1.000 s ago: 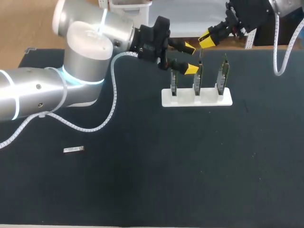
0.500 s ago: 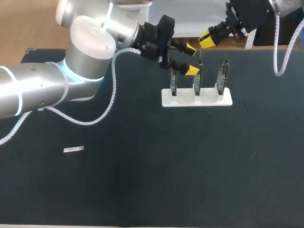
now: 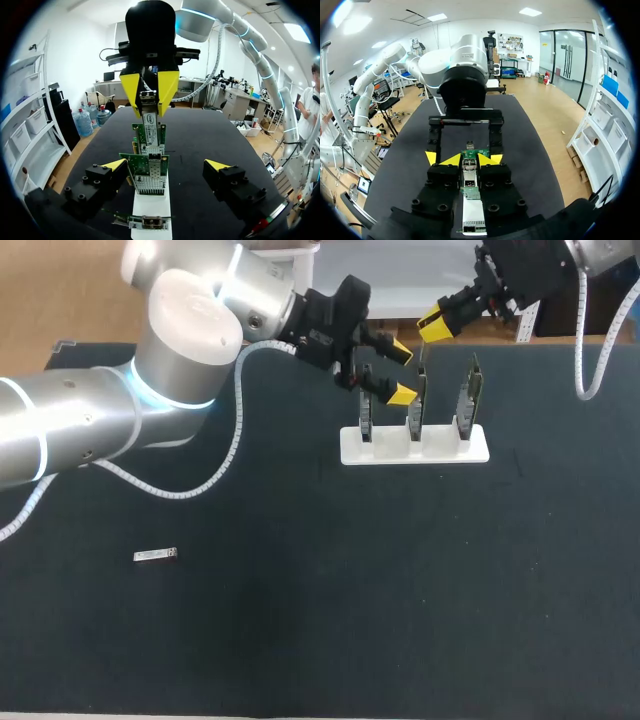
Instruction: Pick up the optical module with the left hand, and insert it into the network port with the right hand.
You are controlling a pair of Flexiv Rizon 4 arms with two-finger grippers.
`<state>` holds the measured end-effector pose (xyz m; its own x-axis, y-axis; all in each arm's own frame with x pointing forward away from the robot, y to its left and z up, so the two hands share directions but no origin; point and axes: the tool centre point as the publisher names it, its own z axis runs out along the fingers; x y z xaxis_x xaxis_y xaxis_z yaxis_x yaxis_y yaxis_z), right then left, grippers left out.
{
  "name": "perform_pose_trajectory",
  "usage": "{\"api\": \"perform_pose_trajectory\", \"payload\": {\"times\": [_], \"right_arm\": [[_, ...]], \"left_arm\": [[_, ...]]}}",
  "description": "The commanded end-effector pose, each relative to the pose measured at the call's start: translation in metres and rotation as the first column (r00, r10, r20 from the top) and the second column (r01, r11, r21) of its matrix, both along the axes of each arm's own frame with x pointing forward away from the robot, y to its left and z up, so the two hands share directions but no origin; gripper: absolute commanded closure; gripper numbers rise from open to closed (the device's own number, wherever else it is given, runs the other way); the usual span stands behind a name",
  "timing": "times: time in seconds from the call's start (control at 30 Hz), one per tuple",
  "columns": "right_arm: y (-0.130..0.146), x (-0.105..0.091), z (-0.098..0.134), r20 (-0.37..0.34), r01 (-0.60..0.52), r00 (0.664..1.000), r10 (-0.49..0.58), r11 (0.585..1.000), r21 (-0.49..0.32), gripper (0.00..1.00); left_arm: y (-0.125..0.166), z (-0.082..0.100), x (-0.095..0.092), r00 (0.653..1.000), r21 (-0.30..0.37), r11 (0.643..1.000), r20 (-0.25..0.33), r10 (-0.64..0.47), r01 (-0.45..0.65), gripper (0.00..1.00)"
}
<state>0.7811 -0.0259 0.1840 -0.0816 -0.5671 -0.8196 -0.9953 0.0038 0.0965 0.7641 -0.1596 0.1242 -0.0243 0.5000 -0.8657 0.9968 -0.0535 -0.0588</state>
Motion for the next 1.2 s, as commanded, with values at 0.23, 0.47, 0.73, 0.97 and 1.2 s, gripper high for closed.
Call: {"api": "perform_pose_trajectory", "payload": {"times": [0.23,0.47,0.73,0.97,1.2], "right_arm": [[-0.0007,-0.0004,-0.0005,0.001,0.002,1.000,-0.002,1.000,0.000,1.00],[-0.0010,-0.0005,-0.0002,0.004,0.000,1.000,0.000,1.000,-0.001,1.00],[-0.0010,-0.0005,0.0003,0.006,-0.002,1.000,0.002,1.000,-0.002,1.00],[-0.0013,-0.0004,0.0002,0.004,-0.001,1.000,0.001,1.000,-0.001,1.00],[-0.0008,0.0004,0.0000,0.004,0.000,1.000,0.000,1.000,0.001,1.00]], "left_arm": [[-0.0027,-0.0018,0.0020,1.000,0.018,1.000,-0.013,-0.016,0.017,0.00],[-0.0028,-0.0026,0.0011,1.000,0.021,1.000,-0.016,-0.014,0.015,0.00],[-0.0007,-0.0038,0.0020,1.000,0.021,1.000,-0.016,-0.007,0.008,0.00],[-0.0001,-0.0041,0.0028,1.000,0.028,1.000,-0.016,-0.008,0.009,0.00],[0.0010,-0.0037,0.0039,1.000,0.029,1.000,-0.011,-0.011,0.011,0.00]]}}
